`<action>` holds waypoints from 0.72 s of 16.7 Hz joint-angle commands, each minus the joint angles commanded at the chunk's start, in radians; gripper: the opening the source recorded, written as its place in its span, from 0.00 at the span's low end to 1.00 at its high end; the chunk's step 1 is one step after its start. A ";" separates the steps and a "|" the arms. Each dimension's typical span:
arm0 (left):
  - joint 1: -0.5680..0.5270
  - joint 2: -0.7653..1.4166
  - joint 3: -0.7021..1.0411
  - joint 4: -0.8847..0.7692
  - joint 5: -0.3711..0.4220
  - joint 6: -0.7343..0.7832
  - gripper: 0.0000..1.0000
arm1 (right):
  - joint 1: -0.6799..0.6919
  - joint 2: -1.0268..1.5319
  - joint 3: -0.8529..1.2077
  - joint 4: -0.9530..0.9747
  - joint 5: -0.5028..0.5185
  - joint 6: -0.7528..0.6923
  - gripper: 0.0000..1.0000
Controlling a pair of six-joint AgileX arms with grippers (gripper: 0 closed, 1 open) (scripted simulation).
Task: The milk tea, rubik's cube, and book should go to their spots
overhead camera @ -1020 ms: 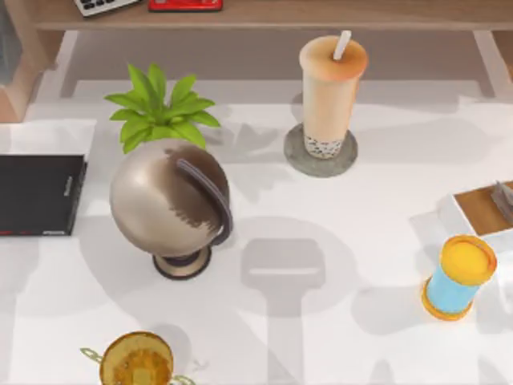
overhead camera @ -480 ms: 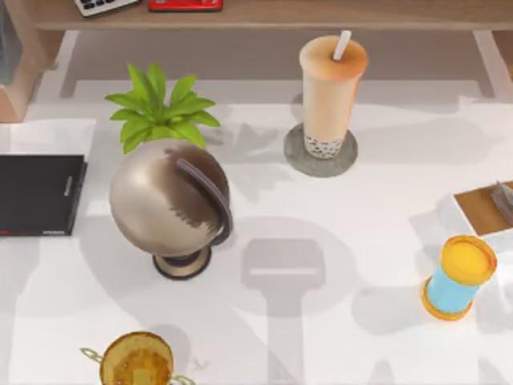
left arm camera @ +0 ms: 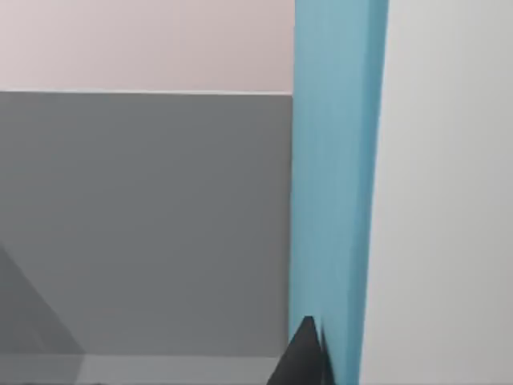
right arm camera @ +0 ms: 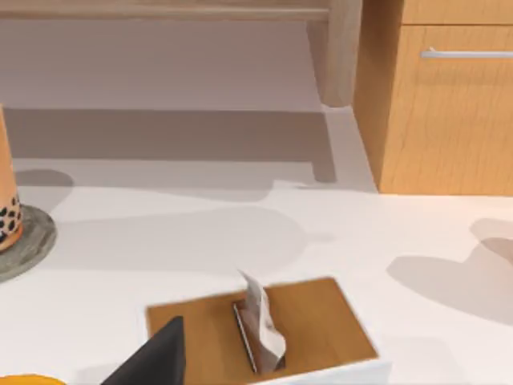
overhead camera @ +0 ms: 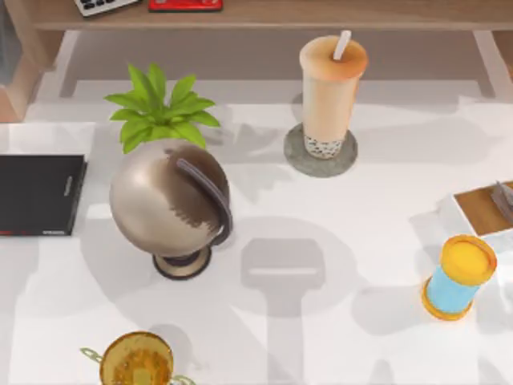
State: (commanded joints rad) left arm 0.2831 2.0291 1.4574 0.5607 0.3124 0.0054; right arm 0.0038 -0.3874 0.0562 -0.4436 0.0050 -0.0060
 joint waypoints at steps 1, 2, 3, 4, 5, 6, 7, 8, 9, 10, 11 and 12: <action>0.002 -0.008 -0.006 -0.004 0.001 -0.001 0.00 | 0.000 0.000 0.000 0.000 0.000 0.000 1.00; 0.003 -0.015 -0.011 -0.007 0.002 -0.001 0.00 | 0.000 0.000 0.000 0.000 0.000 0.000 1.00; -0.001 -0.020 -0.012 -0.007 0.003 -0.001 0.00 | 0.000 0.000 0.000 0.000 0.000 0.000 1.00; -0.005 -0.022 -0.013 -0.006 0.003 -0.001 0.00 | 0.000 0.000 0.000 0.000 0.000 0.000 1.00; -0.005 -0.022 -0.013 -0.006 0.003 -0.001 0.00 | 0.000 0.000 0.000 0.000 0.000 0.000 1.00; -0.005 -0.022 -0.013 -0.006 0.003 -0.001 0.00 | 0.000 0.000 0.000 0.000 0.000 0.000 1.00; -0.005 -0.017 -0.009 -0.005 0.002 0.000 0.00 | 0.000 0.000 0.000 0.000 0.000 0.000 1.00; -0.005 -0.018 -0.010 -0.005 0.002 0.001 0.00 | 0.000 0.000 0.000 0.000 0.000 0.000 1.00; -0.007 -0.027 -0.017 0.000 -0.003 0.012 0.00 | 0.000 0.000 0.000 0.000 0.000 0.000 1.00; -0.008 -0.045 -0.031 0.007 -0.013 0.033 0.00 | 0.000 0.000 0.000 0.000 0.000 0.000 1.00; -0.008 -0.072 -0.052 0.018 -0.028 0.064 0.00 | 0.000 0.000 0.000 0.000 0.000 0.000 1.00; -0.006 -0.108 -0.081 0.031 -0.046 0.106 0.00 | 0.000 0.000 0.000 0.000 0.000 0.000 1.00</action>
State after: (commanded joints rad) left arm 0.2770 1.9209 1.3769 0.5919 0.2663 0.1112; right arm 0.0038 -0.3874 0.0562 -0.4436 0.0050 -0.0060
